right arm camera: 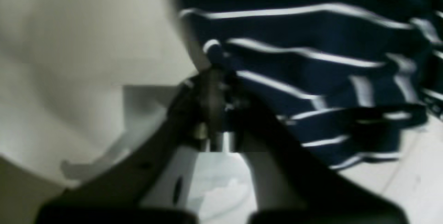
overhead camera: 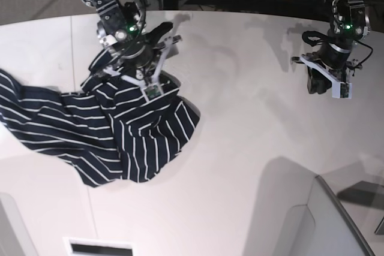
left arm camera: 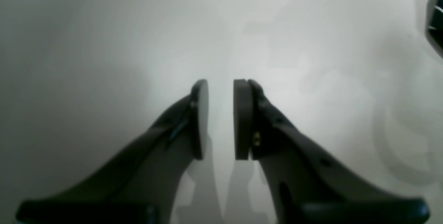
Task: Layout the t-shirt on the table in an organized manner, then fold the t-shirt properly
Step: 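Grasp the shirt body with the right gripper and the left gripper, then lift the shirt with both grippers and shake it out in the air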
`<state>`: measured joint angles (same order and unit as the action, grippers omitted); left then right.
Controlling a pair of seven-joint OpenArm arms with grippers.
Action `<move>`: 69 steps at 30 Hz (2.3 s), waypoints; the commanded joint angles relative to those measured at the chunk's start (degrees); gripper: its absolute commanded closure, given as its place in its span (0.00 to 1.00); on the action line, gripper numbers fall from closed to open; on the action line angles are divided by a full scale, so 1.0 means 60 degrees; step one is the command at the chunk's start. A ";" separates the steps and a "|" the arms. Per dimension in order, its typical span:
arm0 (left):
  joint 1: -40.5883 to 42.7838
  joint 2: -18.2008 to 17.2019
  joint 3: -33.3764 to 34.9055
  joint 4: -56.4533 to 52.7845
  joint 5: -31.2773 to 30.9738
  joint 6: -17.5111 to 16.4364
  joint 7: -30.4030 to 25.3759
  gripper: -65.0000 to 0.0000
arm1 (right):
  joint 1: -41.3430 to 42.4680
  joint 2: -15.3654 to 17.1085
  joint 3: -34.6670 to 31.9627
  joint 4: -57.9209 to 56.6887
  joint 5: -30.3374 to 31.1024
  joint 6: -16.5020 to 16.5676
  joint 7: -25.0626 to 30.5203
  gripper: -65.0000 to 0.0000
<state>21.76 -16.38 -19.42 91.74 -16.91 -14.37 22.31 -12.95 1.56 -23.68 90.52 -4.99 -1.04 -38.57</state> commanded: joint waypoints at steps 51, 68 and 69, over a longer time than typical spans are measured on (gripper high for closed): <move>-0.4059 0.2386 0.4416 -0.5569 -0.5204 -0.2521 -0.0223 0.22 | -0.0677 0.1388 0.1185 0.4129 -0.0039 0.0005 -0.1536 1.00; -0.6300 0.2957 0.4504 -0.7606 -0.4765 -0.2975 -0.0311 1.00 | -0.0779 0.1681 0.1200 0.4129 -0.0039 0.0005 -0.1448 1.00; -0.6403 0.2855 0.4504 -0.7357 -0.4486 -0.3063 -0.0267 1.00 | -0.0765 0.1696 0.1214 0.4129 -0.0039 0.0005 -0.1448 1.00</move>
<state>-15.16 1.04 7.73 46.46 -42.30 -31.73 22.04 -18.09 11.35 -16.82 114.28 -4.75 -0.86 -48.45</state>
